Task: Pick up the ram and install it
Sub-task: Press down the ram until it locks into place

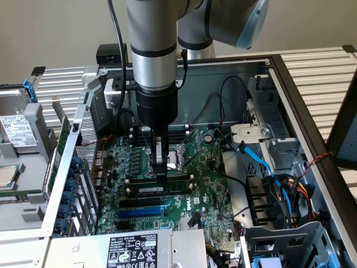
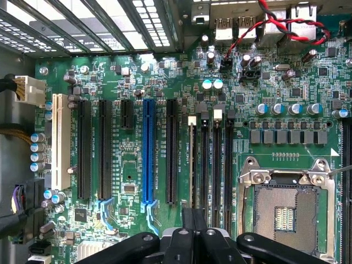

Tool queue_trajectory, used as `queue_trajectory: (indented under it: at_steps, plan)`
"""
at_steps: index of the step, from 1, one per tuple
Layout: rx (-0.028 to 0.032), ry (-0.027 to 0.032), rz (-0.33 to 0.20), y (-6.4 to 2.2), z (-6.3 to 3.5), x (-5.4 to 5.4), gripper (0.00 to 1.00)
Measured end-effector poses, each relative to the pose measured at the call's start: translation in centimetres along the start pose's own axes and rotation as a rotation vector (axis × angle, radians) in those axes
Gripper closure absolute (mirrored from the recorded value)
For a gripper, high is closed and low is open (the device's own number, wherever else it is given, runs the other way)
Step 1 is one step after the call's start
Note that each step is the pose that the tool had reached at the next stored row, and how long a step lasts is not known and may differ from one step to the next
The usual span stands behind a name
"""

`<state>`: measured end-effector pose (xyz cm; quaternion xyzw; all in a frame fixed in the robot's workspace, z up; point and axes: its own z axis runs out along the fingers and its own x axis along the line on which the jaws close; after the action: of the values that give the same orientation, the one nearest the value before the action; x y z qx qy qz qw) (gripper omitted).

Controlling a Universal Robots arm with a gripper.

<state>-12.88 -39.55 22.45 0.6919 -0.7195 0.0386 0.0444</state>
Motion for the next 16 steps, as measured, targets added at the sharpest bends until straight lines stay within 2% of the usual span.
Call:
queue_trajectory:
  at_steps: [8, 16]
  plan:
    - [0.0014, -0.0017, 0.000, -0.02, -0.31, 0.0, 0.89]
    - [0.0003, 0.0064, 0.000, 0.01, -1.43, 0.2, 0.89]
